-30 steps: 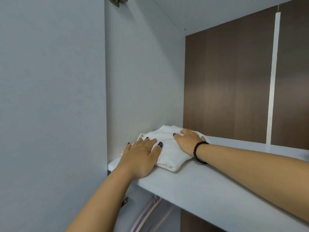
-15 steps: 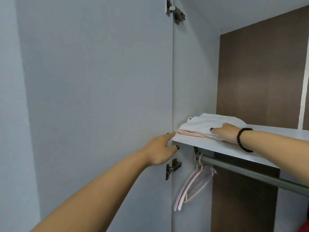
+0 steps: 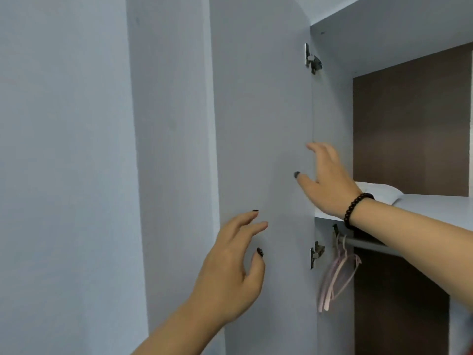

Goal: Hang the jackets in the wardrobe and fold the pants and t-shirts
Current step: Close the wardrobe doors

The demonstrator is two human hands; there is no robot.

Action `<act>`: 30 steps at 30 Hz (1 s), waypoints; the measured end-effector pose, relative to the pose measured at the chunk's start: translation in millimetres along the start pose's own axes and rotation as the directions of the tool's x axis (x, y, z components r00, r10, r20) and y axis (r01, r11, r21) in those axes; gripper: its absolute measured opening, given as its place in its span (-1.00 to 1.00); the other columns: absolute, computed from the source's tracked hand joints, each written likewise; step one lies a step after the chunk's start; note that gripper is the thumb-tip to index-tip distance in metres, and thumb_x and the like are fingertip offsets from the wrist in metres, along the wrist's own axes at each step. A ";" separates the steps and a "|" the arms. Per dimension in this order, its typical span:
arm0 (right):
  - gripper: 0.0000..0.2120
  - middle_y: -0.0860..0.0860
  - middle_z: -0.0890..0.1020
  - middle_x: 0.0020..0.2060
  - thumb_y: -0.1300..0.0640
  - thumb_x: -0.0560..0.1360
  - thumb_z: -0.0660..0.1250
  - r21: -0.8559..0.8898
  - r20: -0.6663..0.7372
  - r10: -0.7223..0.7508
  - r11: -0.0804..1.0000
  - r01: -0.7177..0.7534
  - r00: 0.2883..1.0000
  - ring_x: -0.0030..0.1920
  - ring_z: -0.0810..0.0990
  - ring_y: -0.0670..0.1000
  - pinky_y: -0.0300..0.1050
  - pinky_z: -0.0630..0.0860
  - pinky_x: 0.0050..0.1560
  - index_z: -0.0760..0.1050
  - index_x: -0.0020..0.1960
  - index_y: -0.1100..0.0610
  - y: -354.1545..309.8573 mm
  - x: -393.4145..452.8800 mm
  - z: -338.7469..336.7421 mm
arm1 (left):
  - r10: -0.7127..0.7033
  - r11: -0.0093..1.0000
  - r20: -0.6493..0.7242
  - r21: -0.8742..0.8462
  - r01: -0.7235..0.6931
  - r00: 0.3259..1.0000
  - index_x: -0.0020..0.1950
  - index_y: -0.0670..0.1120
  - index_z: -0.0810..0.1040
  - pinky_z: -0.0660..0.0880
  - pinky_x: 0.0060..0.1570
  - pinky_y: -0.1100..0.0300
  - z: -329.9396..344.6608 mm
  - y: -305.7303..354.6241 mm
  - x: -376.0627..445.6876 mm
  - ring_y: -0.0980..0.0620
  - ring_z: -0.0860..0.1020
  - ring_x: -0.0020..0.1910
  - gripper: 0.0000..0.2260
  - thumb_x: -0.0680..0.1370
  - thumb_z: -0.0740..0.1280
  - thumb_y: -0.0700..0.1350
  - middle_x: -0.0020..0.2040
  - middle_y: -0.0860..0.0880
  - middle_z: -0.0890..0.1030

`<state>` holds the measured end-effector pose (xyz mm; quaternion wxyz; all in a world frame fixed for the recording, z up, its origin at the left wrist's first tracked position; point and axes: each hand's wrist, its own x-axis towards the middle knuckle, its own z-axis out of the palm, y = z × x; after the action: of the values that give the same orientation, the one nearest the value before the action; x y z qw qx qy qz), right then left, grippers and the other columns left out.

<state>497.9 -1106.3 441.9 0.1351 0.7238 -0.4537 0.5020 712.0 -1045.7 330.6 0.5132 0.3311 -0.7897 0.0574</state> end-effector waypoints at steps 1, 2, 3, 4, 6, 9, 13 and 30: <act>-0.49 0.11 0.29 0.42 0.16 0.54 0.24 -0.018 -0.016 -0.197 0.980 0.196 0.980 0.37 0.32 0.04 -0.11 0.23 0.42 0.22 0.45 0.20 -21.5 1.4 -1.7 | 0.033 0.999 -0.086 0.024 -0.031 0.996 0.36 0.08 0.43 0.28 0.32 0.41 -5.7 -1.2 -6.4 0.22 0.26 0.43 -0.61 0.52 0.20 -0.06 0.43 0.20 0.30; -0.52 0.13 0.37 0.37 0.22 0.50 0.23 -0.049 -0.008 -0.401 0.915 0.400 0.916 0.37 0.36 0.06 -0.06 0.29 0.40 0.31 0.41 0.23 -39.4 3.7 -3.0 | 0.045 0.999 -0.183 0.034 -0.040 0.982 0.37 0.05 0.41 0.24 0.33 0.41 -8.8 -2.2 -10.7 0.18 0.26 0.43 -0.60 0.52 0.20 -0.05 0.42 0.16 0.31; -0.56 0.15 0.46 0.31 0.27 0.47 0.22 -0.107 0.026 -0.590 0.801 0.590 0.807 0.32 0.43 0.09 0.00 0.38 0.32 0.39 0.35 0.25 -58.0 5.5 -2.7 | 0.032 0.999 -0.281 0.012 -0.030 0.959 0.39 0.03 0.37 0.22 0.36 0.39 -12.0 -4.7 -14.5 0.15 0.27 0.43 -0.58 0.53 0.20 -0.04 0.42 0.13 0.31; -0.59 0.18 0.53 0.24 0.31 0.44 0.22 -0.171 0.074 -0.734 0.657 0.734 0.675 0.26 0.49 0.13 0.04 0.45 0.23 0.48 0.28 0.27 -74.4 7.4 -0.5 | -0.024 0.998 -0.359 -0.056 0.004 0.933 0.43 0.01 0.32 0.23 0.38 0.35 -14.3 -6.2 -16.3 0.13 0.28 0.43 -0.56 0.55 0.22 -0.04 0.42 0.12 0.31; -0.64 0.20 0.59 0.15 0.34 0.41 0.22 -0.249 0.171 -0.860 0.435 0.865 0.482 0.21 0.55 0.21 0.07 0.48 0.16 0.56 0.18 0.28 -99.2 13.5 9.7 | -0.199 0.962 -0.407 -0.253 0.099 0.892 0.47 0.05 0.24 0.27 0.36 0.33 -15.1 -6.1 -17.1 0.15 0.30 0.41 -0.55 0.60 0.25 -0.03 0.41 0.19 0.30; -0.66 0.19 0.60 0.12 0.30 0.40 0.22 -0.322 0.288 -0.878 0.286 0.902 0.382 0.23 0.53 0.23 0.11 0.41 0.25 0.58 0.13 0.26 -121.4 25.8 22.3 | -0.370 0.884 -0.330 -0.411 0.221 0.869 0.44 0.15 0.20 0.31 0.26 0.49 -7.0 -2.4 -17.2 0.31 0.32 0.34 -0.54 0.60 0.28 -0.06 0.33 0.35 0.30; -0.77 0.17 0.58 0.11 0.11 0.42 0.25 -0.394 0.478 -0.815 0.134 0.909 0.327 0.22 0.52 0.21 0.15 0.20 0.42 0.58 -0.05 0.21 -123.6 45.1 19.3 | -0.499 0.769 -0.136 -0.524 0.366 0.856 0.42 0.23 0.15 0.27 0.17 0.60 2.3 -4.4 -19.2 0.51 0.30 0.24 -0.53 0.59 0.28 -0.03 0.26 0.44 0.29; -0.55 0.17 0.55 0.02 -0.24 0.50 0.28 -0.456 0.449 -0.838 0.084 0.886 0.311 0.18 0.51 0.20 0.21 0.20 0.44 0.56 0.10 0.13 -87.5 39.1 -11.3 | -0.569 0.698 -0.005 -0.532 0.480 0.822 0.08 0.07 0.51 0.50 -0.32 0.43 38.5 11.2 -43.0 0.25 0.59 -0.17 -0.86 0.56 0.29 0.06 -0.16 0.13 0.63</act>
<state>563.7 -1071.0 503.1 0.6221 0.7705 -0.0841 0.1108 686.6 -1033.6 279.0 0.6414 0.3897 -0.6015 -0.2740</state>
